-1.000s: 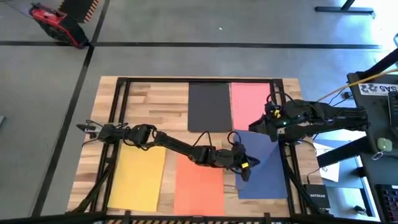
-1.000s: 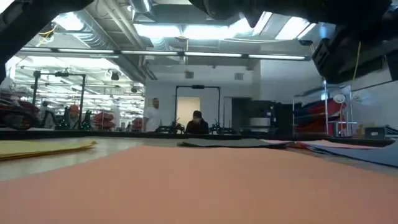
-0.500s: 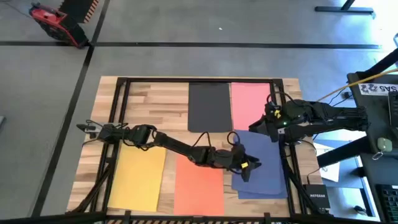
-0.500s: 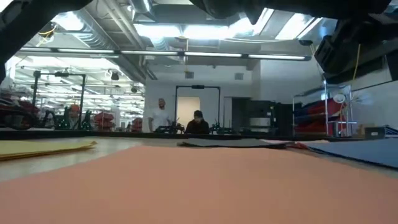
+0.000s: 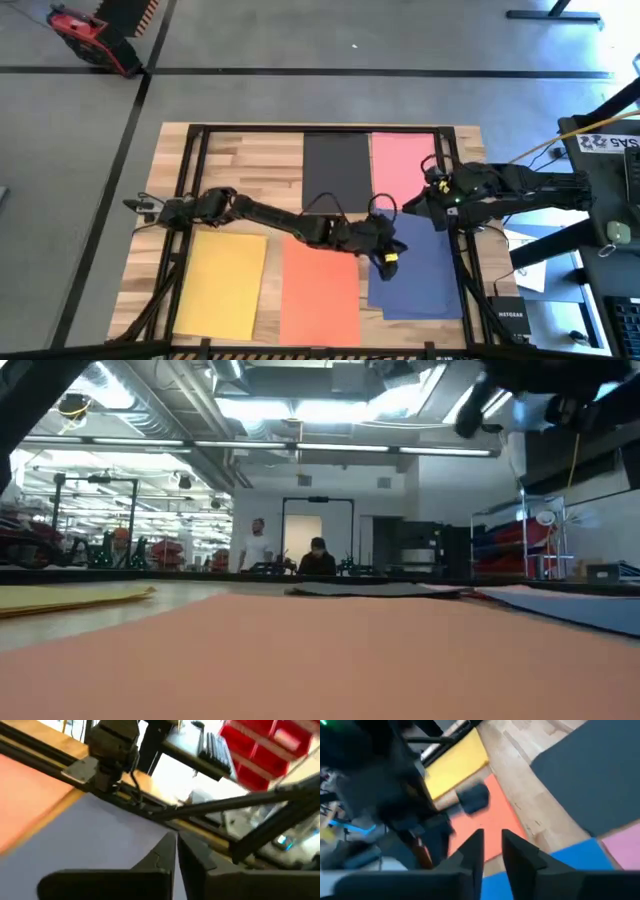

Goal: Organize paper
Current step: Stack the blue paper on top of the stacked blue papers

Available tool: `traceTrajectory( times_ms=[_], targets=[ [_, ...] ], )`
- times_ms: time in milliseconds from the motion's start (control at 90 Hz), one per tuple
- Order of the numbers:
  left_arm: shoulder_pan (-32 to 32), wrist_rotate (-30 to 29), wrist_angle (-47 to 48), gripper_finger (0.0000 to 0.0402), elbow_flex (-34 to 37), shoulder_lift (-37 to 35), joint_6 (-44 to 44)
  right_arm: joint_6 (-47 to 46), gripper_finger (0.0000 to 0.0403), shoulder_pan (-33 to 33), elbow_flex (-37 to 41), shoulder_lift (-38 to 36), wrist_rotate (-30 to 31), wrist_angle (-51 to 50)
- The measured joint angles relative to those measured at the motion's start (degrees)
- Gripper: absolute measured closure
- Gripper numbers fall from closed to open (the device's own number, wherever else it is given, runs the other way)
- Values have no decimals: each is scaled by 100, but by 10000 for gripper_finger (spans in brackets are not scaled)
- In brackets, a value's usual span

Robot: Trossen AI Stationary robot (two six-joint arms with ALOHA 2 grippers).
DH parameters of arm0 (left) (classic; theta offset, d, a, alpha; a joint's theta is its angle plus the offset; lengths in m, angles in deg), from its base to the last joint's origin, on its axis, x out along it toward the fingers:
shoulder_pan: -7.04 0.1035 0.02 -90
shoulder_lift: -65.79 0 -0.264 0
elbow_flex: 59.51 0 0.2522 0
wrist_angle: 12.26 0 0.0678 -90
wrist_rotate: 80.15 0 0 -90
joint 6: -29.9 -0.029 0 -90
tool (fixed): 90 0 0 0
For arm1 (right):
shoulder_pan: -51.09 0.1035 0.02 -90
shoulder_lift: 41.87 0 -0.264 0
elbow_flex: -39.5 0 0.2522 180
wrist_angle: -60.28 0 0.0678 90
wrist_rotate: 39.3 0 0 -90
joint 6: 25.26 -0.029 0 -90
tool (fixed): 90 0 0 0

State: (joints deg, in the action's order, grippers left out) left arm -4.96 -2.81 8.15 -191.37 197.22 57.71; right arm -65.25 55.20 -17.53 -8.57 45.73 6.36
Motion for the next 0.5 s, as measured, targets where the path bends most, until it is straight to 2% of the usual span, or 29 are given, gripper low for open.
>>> traceTrajectory(
  times_ms=[100, 256, 344, 500],
  targets=[
    [18, 188, 942, 401, -3, -381, -320, 125, 396, 0, 0, -4, 38, -11],
    [-52, 241, 2269, 401, -9, -786, -601, 145, 398, 5, 0, 34, 89, -36],
    [-121, 232, 2623, 401, -7, -919, -594, 192, 401, 5, 0, 129, 89, -27],
    [-277, 223, 2620, 402, -7, -1065, -602, 457, 402, 7, 0, 363, 39, 6]
  ],
)
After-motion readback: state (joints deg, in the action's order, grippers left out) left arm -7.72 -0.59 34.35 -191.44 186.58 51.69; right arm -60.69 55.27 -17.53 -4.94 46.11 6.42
